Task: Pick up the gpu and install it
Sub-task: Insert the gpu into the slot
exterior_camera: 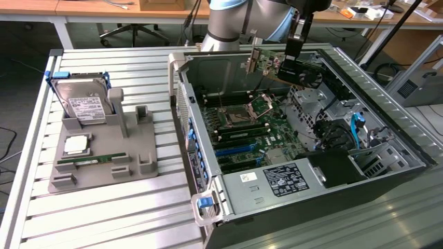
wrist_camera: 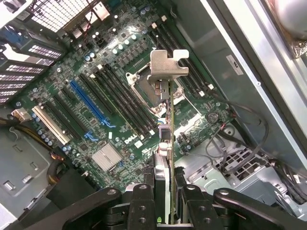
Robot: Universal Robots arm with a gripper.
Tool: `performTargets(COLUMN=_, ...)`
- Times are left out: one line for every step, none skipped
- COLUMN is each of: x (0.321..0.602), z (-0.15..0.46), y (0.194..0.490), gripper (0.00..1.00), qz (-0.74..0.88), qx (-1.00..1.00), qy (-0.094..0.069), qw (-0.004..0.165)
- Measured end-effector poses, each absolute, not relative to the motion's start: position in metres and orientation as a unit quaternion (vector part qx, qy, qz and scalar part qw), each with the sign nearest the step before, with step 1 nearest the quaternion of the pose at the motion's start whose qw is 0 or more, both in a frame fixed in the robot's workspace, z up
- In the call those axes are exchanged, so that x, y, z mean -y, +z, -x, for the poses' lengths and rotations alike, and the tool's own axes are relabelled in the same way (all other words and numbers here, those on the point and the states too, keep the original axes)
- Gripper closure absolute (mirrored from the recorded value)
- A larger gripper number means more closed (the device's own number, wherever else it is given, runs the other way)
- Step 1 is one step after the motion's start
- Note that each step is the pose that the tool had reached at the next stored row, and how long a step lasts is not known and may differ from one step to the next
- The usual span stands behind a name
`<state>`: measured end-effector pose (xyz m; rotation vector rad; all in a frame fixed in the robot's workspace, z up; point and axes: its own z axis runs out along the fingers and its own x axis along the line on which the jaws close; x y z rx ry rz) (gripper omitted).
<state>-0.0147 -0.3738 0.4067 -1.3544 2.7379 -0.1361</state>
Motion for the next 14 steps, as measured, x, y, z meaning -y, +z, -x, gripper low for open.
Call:
performTargets(x=0.3738, z=0.0147, y=0.4067, gripper=0.73, qz=0.444, qx=-0.894, qy=-0.044, qw=0.042)
performTargets(x=0.3738, z=0.0147, y=0.4067, gripper=0.73, qz=0.444, qx=-0.894, qy=-0.044, qw=0.042)
performTargets(x=0.3738, z=0.0147, y=0.4067, gripper=0.73, qz=0.445, qx=-0.893, qy=-0.044, qw=0.042)
performTargets(x=0.3738, z=0.0147, y=0.4066, gripper=0.73, qz=0.446, qx=-0.893, qy=-0.044, qw=0.042)
performTargets(x=0.3738, z=0.0147, y=0.4067, gripper=0.73, qz=0.447, qx=-0.892, qy=-0.044, qw=0.042)
performTargets(x=0.3738, z=0.0147, y=0.4067, gripper=0.73, qz=0.448, qx=-0.892, qy=-0.044, qw=0.042)
performTargets(x=0.3738, z=0.0147, y=0.4067, gripper=0.73, qz=0.449, qx=-0.891, qy=-0.044, qw=0.042)
performTargets(x=0.3738, z=0.0147, y=0.4067, gripper=0.73, qz=0.451, qx=-0.891, qy=-0.044, qw=0.042)
performTargets(x=0.3738, z=0.0147, y=0.4067, gripper=0.73, qz=0.451, qx=-0.89, qy=-0.044, qw=0.042)
performTargets(x=0.3738, z=0.0147, y=0.4067, gripper=0.73, qz=0.453, qx=-0.89, qy=-0.044, qw=0.042)
performTargets(x=0.3738, z=0.0147, y=0.4067, gripper=0.73, qz=0.454, qx=-0.889, qy=-0.044, qw=0.043)
performTargets(x=0.3738, z=0.0147, y=0.4067, gripper=0.73, qz=0.456, qx=-0.888, qy=-0.044, qw=0.043)
performTargets(x=0.3738, z=0.0147, y=0.4067, gripper=0.73, qz=0.457, qx=-0.888, qy=-0.044, qw=0.043)
performTargets(x=0.3738, z=0.0147, y=0.4067, gripper=0.73, qz=0.458, qx=-0.887, qy=-0.044, qw=0.043)
